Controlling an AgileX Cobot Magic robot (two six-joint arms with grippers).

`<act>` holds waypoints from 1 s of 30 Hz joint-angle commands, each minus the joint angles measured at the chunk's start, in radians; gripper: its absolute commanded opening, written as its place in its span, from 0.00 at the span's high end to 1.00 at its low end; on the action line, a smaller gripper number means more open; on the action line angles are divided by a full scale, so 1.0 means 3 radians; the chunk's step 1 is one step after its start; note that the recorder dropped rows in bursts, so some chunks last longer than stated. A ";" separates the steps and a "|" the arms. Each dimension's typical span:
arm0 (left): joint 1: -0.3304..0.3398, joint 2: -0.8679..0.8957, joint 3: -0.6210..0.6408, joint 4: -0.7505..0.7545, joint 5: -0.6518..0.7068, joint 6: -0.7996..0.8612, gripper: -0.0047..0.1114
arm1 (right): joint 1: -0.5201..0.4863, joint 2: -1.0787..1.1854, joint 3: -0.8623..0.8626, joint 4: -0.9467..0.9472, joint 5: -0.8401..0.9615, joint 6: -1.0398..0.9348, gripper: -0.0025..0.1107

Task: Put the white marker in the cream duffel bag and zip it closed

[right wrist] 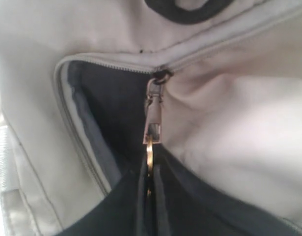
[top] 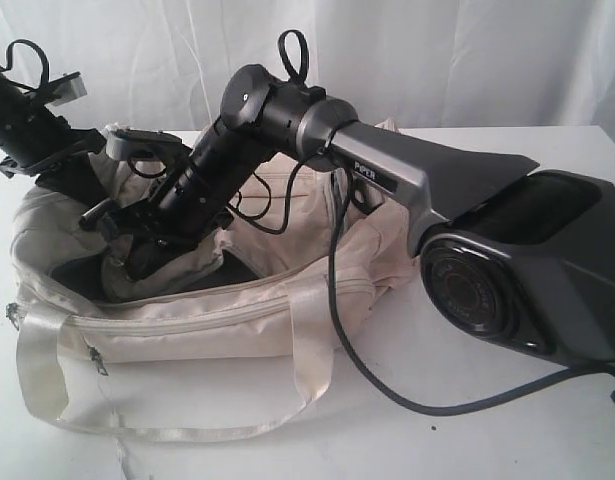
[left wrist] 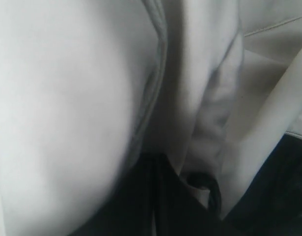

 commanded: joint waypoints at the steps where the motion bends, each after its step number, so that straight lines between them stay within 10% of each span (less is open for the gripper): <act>1: 0.0008 -0.0001 0.0029 0.0033 0.0314 -0.0016 0.96 | -0.0016 -0.0041 -0.0006 -0.0024 0.0109 -0.0022 0.98; 30: 0.0294 -0.0001 0.0029 -0.0767 -0.0188 -0.0280 0.96 | 0.0424 -0.0341 -0.0006 -0.0124 0.0127 0.0263 0.98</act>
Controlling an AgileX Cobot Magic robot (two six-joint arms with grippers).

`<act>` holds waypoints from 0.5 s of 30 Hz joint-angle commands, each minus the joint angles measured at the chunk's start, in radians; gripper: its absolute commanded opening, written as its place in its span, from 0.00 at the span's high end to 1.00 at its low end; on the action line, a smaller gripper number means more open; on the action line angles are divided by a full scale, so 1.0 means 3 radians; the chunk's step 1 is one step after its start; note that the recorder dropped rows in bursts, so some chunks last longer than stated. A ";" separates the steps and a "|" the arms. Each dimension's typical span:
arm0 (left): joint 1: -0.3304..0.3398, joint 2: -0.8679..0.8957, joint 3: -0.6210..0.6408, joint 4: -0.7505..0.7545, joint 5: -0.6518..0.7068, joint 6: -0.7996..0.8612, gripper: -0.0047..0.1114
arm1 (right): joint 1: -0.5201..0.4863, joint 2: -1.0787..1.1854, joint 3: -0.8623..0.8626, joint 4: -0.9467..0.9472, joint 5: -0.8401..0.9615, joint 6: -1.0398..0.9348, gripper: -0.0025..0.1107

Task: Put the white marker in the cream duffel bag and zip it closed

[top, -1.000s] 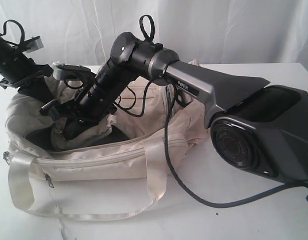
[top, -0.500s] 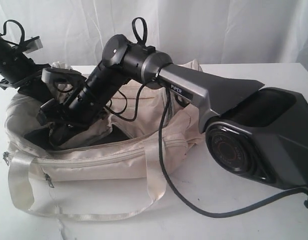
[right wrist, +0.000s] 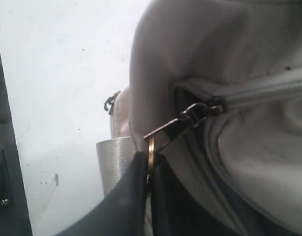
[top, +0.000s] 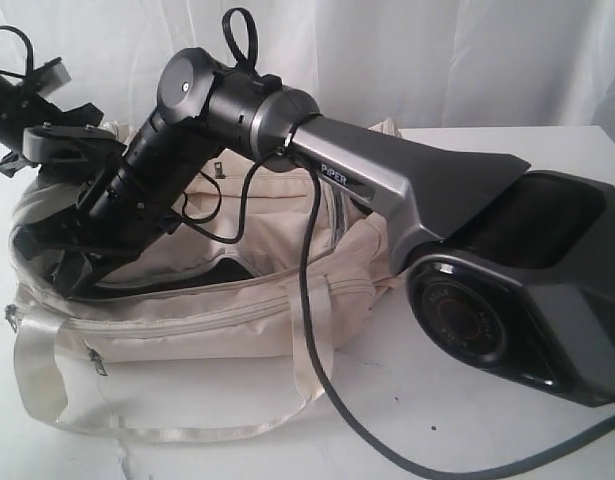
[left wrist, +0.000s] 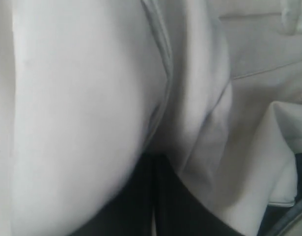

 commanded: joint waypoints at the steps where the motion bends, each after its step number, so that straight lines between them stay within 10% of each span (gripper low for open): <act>1: 0.0179 -0.0001 0.0017 -0.0307 -0.0053 0.0009 0.96 | 0.0036 -0.0108 -0.0006 -0.0116 0.0115 0.0125 0.98; 15: 0.0594 -0.0001 0.0017 -0.1307 0.0291 0.0632 0.96 | 0.0036 -0.0253 0.0264 -0.0309 0.0115 0.0267 0.98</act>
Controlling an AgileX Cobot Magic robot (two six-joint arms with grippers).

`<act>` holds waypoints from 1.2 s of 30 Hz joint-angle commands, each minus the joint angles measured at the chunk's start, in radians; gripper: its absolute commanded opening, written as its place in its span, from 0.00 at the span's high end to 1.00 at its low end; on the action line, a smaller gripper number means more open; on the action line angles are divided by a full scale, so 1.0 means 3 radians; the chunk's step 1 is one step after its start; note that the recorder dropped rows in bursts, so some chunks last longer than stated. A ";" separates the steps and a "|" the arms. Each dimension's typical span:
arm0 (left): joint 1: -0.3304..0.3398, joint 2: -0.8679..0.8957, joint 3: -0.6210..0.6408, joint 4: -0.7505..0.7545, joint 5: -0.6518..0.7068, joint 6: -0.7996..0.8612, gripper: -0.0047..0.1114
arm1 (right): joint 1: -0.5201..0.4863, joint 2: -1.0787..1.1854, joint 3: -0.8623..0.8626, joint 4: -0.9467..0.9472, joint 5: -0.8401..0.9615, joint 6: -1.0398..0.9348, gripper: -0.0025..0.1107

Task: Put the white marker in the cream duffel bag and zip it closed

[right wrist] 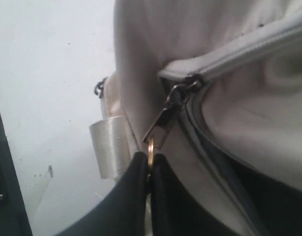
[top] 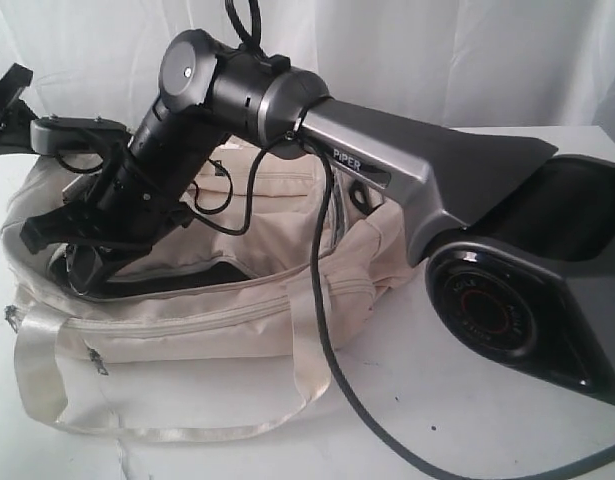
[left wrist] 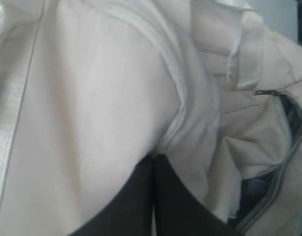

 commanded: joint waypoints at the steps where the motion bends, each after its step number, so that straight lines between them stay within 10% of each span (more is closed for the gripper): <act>1: 0.0038 -0.0001 0.0008 -0.0545 0.0209 0.0455 0.96 | 0.0032 -0.0080 0.0069 -0.0079 0.0107 0.0025 0.98; 13: 0.0029 -0.0255 -0.0177 -0.0817 0.0321 0.1058 0.40 | 0.0021 -0.0118 0.0069 -0.0308 0.0107 0.0025 0.98; 18: -0.0149 -0.0254 -0.0169 -0.0655 0.0321 0.0984 0.39 | 0.0021 -0.0145 0.0069 -0.0306 0.0107 0.0011 0.98; 25: -0.0579 -0.0235 -0.0169 0.0849 0.0200 0.0682 0.39 | 0.0021 -0.0188 0.0069 -0.0311 0.0107 0.0002 0.98; 36: -0.0863 -0.0034 -0.0164 0.1024 0.0155 0.0458 0.39 | 0.0021 -0.0187 0.0069 -0.0311 0.0107 0.0002 0.98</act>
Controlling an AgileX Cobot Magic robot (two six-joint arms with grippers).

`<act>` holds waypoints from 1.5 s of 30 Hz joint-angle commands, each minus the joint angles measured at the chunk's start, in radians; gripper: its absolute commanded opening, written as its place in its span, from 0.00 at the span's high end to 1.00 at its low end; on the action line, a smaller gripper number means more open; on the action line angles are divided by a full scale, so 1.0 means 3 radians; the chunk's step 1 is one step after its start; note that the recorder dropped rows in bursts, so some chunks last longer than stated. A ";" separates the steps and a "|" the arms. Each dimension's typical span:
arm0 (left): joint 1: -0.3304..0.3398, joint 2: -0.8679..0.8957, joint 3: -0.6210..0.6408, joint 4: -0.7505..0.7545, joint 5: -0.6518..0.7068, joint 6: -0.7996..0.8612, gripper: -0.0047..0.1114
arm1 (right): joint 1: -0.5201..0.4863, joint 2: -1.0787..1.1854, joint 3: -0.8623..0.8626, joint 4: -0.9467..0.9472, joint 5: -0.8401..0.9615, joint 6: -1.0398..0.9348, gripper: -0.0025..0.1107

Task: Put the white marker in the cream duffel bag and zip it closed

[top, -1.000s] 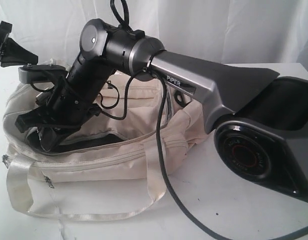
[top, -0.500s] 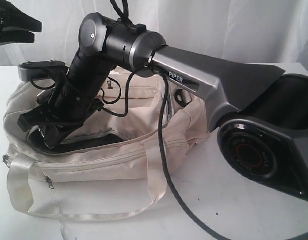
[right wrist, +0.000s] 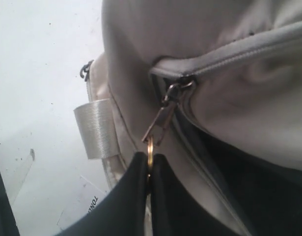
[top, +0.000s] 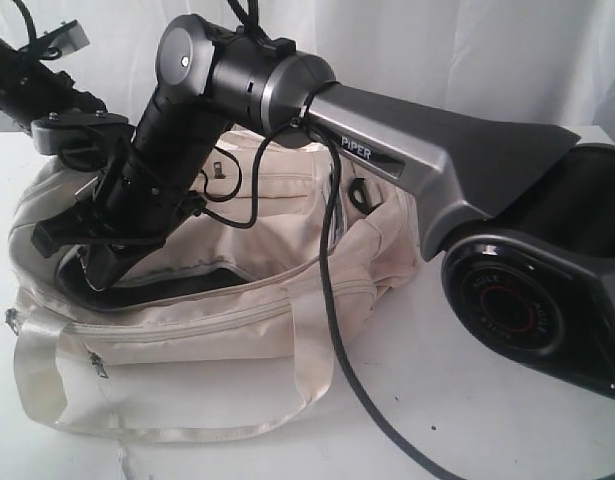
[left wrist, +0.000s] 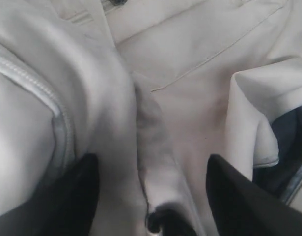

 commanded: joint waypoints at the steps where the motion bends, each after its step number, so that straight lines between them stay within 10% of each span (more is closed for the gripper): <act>1: -0.0134 0.0158 -0.0002 0.0143 0.0189 -0.0192 0.39 | 0.0002 -0.0041 0.0005 0.0003 0.0061 -0.0019 0.98; 8: -0.0179 0.0269 -0.0002 0.0905 0.0120 -0.0848 0.43 | 0.0002 -0.0145 0.0005 0.0022 0.0061 -0.0033 0.98; 16: -0.0173 0.0276 -0.0002 0.1044 0.0086 -0.0971 0.96 | 0.0002 -0.0305 0.0005 0.0006 0.0061 -0.0100 0.98; 28: -0.0148 0.0270 -0.0002 0.0645 -0.0206 -0.0993 0.96 | 0.0002 -0.0313 0.0012 0.0015 0.0061 -0.0107 0.98; 37: 0.0479 0.0270 -0.0002 0.0154 -0.0215 -0.0829 0.96 | 0.0002 -0.0304 0.0380 -0.0191 0.0061 0.0052 0.98; 45: 0.0523 0.0270 -0.0002 -0.0007 -0.0210 -0.0746 0.96 | 0.0002 -0.0605 0.0935 -0.1163 0.0061 0.0358 0.98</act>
